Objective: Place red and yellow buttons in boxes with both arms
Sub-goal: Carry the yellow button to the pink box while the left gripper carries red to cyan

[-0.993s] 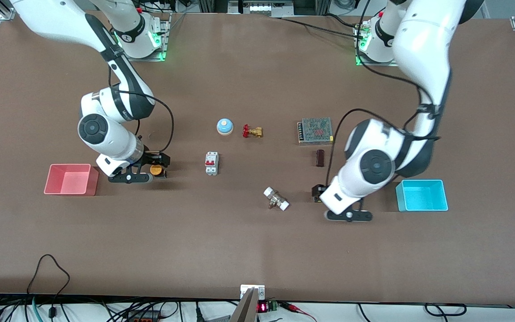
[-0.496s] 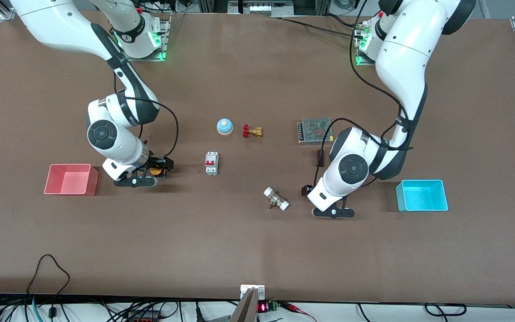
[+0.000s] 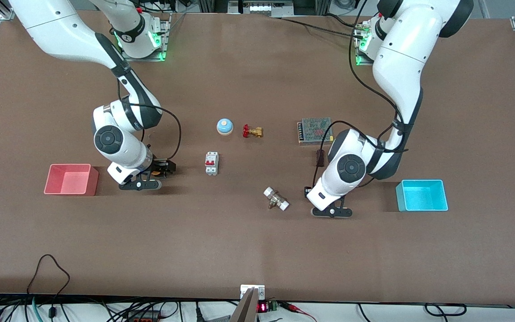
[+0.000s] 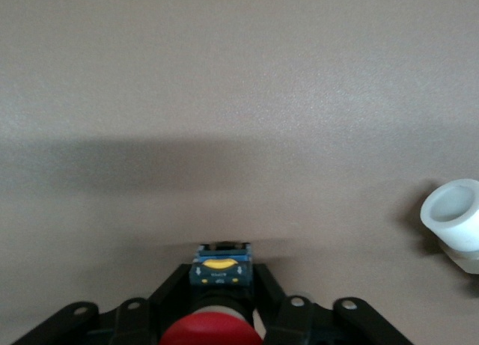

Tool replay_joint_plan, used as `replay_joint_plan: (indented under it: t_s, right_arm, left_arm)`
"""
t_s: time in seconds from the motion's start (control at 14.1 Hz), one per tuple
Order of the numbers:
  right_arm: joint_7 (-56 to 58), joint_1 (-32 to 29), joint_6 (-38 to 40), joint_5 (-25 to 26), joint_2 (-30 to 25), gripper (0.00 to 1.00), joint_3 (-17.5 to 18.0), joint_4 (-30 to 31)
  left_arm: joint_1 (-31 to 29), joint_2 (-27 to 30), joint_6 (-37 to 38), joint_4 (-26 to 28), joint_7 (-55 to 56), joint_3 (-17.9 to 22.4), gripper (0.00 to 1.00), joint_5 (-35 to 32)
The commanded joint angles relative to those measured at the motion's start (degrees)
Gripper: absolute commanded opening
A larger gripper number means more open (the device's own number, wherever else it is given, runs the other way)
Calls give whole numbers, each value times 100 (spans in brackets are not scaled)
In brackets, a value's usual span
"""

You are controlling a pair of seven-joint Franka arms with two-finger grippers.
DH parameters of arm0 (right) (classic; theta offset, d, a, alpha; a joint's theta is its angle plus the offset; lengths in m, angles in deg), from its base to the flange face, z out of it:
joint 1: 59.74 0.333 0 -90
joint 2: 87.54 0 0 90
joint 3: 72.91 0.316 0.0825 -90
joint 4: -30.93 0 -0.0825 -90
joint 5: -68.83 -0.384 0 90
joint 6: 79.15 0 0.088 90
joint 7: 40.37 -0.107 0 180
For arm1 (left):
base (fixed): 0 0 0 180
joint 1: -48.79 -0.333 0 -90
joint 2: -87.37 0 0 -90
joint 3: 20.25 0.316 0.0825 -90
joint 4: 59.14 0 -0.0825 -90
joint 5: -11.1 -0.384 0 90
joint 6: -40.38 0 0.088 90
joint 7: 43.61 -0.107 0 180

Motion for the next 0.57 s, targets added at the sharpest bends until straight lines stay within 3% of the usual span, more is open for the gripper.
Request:
replay_joint_plan:
  t_s: [0.0,0.35,0.5]
  right_arm:
    - [-135,13,-23,140,64,89,1,-70]
    - [-135,13,-31,307,109,42,10,-70]
    - [-144,13,-31,299,117,29,1,-70]
  left_arm:
    - [-39,279,209,12,-43,85,22,-39]
    - [-696,1211,1834,-198,-515,217,22,-48]
    - [-1127,1396,2457,-444,-1025,217,23,-48]
